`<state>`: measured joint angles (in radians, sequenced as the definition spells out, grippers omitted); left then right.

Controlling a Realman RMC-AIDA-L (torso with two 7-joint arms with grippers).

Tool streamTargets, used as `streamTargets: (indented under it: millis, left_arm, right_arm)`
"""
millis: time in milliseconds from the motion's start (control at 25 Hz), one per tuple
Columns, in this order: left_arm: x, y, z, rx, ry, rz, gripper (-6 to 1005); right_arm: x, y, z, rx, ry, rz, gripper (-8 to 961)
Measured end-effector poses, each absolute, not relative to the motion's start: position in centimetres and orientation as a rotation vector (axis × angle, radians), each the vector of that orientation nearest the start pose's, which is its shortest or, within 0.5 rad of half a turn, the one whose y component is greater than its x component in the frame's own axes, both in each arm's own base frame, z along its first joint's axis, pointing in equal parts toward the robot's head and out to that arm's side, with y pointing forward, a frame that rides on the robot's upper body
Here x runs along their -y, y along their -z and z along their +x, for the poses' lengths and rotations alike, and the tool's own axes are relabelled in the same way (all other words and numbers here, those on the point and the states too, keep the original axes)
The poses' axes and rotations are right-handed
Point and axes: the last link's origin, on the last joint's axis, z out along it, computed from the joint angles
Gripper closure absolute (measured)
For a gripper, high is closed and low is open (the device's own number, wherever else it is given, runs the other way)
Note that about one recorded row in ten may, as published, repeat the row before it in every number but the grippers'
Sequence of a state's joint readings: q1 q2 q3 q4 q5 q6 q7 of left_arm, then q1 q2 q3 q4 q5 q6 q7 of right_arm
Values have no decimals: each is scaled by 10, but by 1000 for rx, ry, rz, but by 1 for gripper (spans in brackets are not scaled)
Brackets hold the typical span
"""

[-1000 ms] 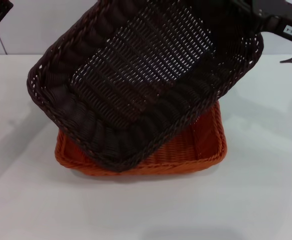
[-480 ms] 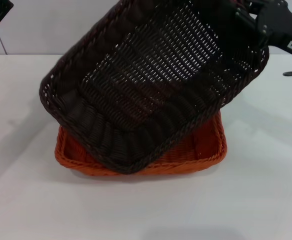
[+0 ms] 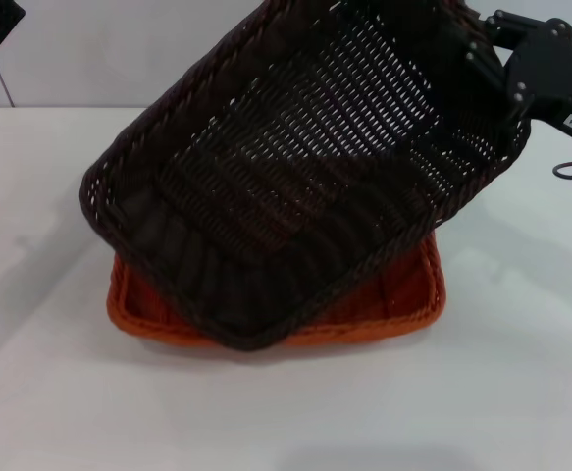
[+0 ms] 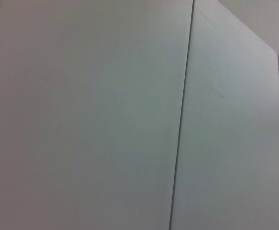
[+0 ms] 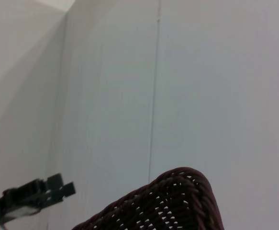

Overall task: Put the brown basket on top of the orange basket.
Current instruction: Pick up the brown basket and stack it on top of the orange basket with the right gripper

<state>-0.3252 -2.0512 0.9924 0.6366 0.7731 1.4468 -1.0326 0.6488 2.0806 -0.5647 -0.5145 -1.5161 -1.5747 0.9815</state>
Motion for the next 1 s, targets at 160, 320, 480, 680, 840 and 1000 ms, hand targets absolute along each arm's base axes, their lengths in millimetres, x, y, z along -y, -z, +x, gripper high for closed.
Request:
streamTargets:
  millis: [160,320,480,680,840,1000]
  left_arm:
    - [-337,-94,-257,351,1375,-1798,172]
    - [-336,-92,-255,352,1382,-1810,172]
    - [-335,-90,-255,357,1383,-1817,172]
    - [-335,-89,-255,359,1384,-1821,172]
    - [-335,-88,-255,362,1382,-1820,172]
    - [-335,-88,-255,366,1379,-1820,172]
  right_arm:
    - [-382,-42,199,-181,-1241,-2219,771]
    - [-391,-43,197,-314,-1288,-2185,770]
    - [-394,-43,196,-363,-1315,-2167,770]
    - [-397,-37,197,-448,-1360,-2114,771]
    - [-395,-29,199,-467,-1370,-2102,771]
    - [-392,-23,198,-475,-1374,-2116,771]
